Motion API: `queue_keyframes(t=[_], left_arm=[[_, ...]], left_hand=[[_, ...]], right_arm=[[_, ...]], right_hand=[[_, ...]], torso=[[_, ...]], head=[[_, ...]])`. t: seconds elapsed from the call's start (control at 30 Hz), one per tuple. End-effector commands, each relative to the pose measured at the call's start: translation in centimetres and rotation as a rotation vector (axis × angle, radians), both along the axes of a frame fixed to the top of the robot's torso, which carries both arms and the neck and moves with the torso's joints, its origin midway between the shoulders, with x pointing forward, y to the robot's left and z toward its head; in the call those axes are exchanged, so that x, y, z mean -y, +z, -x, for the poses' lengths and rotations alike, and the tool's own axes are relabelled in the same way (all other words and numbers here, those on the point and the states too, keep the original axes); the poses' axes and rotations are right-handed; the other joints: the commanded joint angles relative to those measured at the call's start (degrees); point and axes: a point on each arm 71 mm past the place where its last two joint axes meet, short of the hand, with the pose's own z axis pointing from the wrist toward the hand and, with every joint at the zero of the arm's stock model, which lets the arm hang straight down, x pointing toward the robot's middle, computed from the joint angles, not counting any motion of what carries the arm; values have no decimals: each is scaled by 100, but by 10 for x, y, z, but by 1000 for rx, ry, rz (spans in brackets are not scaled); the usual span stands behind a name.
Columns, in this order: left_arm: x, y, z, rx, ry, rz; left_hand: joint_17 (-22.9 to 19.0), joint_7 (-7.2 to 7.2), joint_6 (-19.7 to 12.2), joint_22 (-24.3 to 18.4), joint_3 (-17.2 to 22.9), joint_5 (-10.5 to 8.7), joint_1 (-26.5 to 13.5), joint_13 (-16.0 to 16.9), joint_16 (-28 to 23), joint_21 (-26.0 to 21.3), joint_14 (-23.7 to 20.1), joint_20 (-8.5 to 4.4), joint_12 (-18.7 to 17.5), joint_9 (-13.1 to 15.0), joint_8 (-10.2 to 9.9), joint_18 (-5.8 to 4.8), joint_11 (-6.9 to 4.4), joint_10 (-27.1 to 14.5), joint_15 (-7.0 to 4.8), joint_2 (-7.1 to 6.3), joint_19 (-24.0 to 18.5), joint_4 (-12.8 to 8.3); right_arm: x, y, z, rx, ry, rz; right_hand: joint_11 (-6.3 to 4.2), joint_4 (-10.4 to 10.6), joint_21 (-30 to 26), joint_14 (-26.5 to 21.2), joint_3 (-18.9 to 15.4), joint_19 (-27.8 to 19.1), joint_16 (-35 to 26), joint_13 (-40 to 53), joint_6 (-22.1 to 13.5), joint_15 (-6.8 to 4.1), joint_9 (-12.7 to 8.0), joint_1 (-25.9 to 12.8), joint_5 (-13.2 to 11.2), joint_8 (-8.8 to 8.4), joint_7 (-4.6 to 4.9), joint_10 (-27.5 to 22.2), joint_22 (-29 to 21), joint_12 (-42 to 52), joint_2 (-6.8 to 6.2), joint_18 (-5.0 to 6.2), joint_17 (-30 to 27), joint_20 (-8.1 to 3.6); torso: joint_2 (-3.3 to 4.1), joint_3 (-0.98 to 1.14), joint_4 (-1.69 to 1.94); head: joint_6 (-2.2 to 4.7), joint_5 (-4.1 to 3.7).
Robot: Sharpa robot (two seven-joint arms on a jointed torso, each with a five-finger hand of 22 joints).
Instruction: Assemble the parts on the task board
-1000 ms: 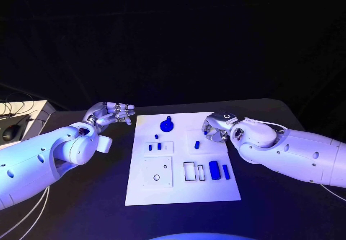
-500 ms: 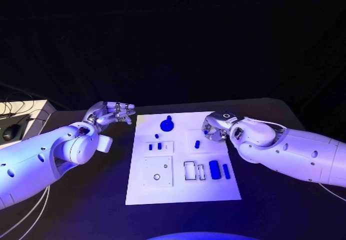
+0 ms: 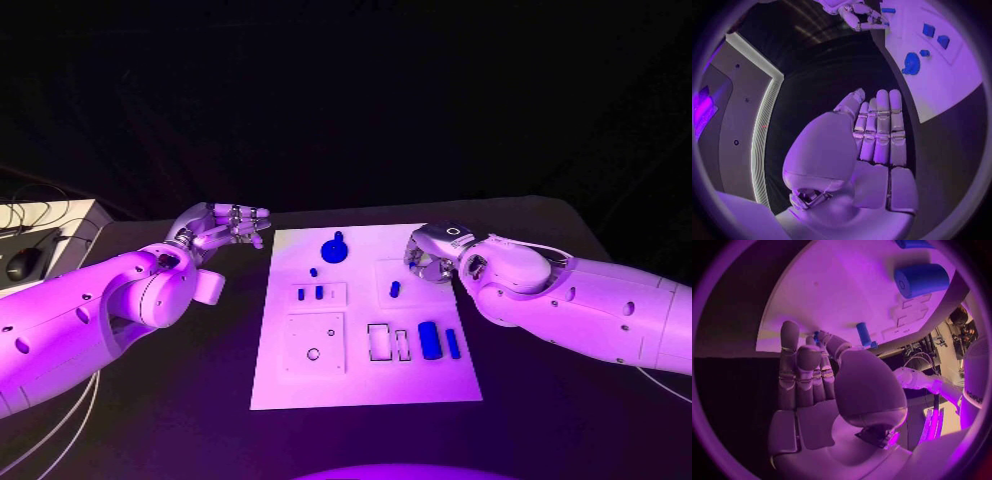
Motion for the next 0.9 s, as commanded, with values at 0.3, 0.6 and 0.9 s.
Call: queue_keyframes(t=[0.3, 0.6, 0.9], left_arm=[[-1, 0, 0, 0, 3, 2], [-4, -1, -1, -4, 11, -2], [-6, -3, -3, -18, 18, -8]], left_hand=[[8, 6, -60, 17, -21, 5, 23, -7, 5, 0, 1, -1, -34, -4, -15, 9, 16, -46, 12, 43, 33, -8], [5, 13, -65, 42, 2, 16, 40, -6, -3, 10, -2, 0, -34, -3, -14, 16, 22, -61, 13, 49, 28, -22], [3, 27, -140, 58, 16, 16, 34, -6, -11, 13, 2, 4, -40, -5, -18, 21, 35, -97, 18, 40, 23, -26]], right_arm=[[-2, 1, 2, 37, -7, -4], [2, 9, 6, 82, -7, -69], [10, 27, 7, 59, -24, -179]], right_hand=[[-101, -107, -96, 10, 69, -20, 22, 16, 45, -41, 48, 108, -259, 6, 13, 158, 269, 40, 146, 7, 42, -65], [-98, -114, -235, 13, 128, 11, 27, 16, 54, -37, 58, 107, -277, 4, 22, 165, 524, 41, 126, 13, 71, -62], [-88, -114, -554, 7, 129, 119, 8, 19, 28, -24, 62, 124, -275, 7, 31, 134, 902, 47, 148, 16, 99, -54]], torso=[[1, -1, 2], [-6, 0, -1], [-7, 1, -3]], head=[[-13, 3], [-4, -8], [12, 12]])
